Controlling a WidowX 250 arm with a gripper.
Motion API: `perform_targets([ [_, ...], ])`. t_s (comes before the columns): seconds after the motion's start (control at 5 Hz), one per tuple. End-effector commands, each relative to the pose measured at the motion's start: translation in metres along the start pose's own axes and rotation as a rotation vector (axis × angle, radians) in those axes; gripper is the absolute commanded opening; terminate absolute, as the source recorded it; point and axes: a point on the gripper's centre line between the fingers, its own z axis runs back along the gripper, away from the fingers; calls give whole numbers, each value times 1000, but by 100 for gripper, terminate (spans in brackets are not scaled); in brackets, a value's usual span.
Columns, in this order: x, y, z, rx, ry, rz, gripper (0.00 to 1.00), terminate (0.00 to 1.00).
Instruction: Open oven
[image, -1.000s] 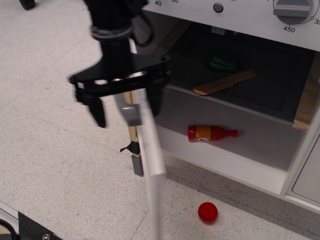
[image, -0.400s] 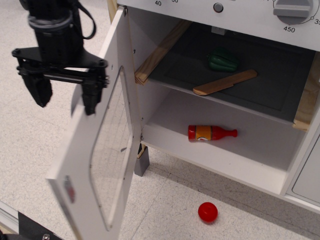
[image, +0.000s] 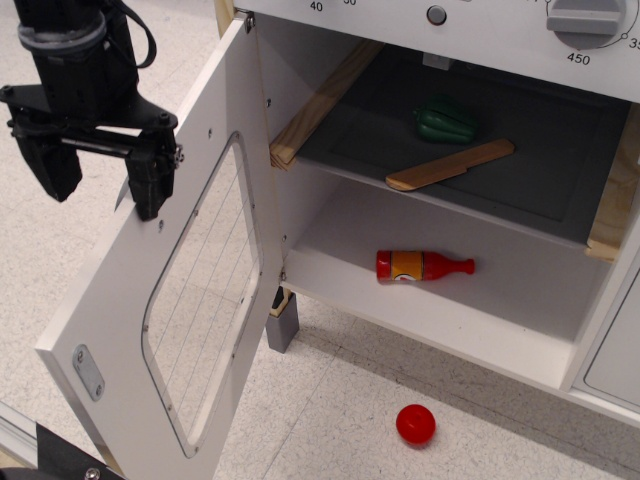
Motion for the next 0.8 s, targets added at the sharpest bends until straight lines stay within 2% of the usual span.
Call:
perform_targets([
  [0.0,28,-30,50,-60,-61,76,100,0],
  [0.2,29,-55,57,-90,-53,104,100,0],
  [0.4,28,-87,52,-80,-52,160,100,0],
  [0.6,27,-106,36,-96,-70,235,100,100],
])
